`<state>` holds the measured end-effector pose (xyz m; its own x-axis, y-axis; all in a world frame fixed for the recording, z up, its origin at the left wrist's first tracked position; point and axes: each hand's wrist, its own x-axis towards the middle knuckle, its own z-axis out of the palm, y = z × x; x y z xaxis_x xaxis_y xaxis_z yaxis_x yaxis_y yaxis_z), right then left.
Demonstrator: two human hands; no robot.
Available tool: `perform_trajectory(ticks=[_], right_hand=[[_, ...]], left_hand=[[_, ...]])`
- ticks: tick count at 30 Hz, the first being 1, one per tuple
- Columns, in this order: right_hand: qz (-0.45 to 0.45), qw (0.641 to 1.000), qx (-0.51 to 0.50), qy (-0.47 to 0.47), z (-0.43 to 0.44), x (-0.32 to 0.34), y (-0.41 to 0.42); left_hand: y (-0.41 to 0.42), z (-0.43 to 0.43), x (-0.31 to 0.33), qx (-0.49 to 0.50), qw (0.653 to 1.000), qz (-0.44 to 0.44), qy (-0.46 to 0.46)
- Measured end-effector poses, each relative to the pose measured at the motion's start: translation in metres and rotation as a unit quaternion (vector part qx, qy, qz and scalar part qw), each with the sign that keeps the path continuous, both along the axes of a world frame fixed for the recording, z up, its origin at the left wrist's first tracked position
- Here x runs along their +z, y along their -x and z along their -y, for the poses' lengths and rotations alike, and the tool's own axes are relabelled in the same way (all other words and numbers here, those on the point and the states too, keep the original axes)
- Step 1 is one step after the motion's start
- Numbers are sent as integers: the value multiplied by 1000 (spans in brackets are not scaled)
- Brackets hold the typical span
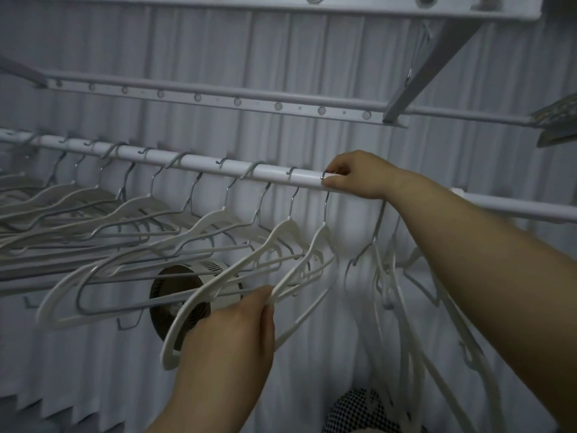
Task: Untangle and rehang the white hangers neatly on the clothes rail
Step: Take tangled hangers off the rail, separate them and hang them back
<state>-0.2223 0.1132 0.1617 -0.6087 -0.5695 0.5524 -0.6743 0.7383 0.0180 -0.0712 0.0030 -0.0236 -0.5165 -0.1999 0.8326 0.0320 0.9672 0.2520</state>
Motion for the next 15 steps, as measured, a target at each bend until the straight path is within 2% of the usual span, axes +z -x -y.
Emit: perform_trajectory(ticks=[5, 7, 11, 15], right_hand=[[4, 1000, -7, -5, 2, 0, -3], [7, 1000, -10, 2, -1, 0, -5], [7, 1000, -20, 21, -13, 2, -11], [-7, 998, -37, 40, -31, 6, -18]], left_hand=[[-7, 2, 0, -8, 1000, 13, -25], [-13, -3, 9, -5, 996, 59, -60], [-17, -5, 12, 4, 995, 79, -66], [-14, 1, 5, -1, 1000, -1, -4]])
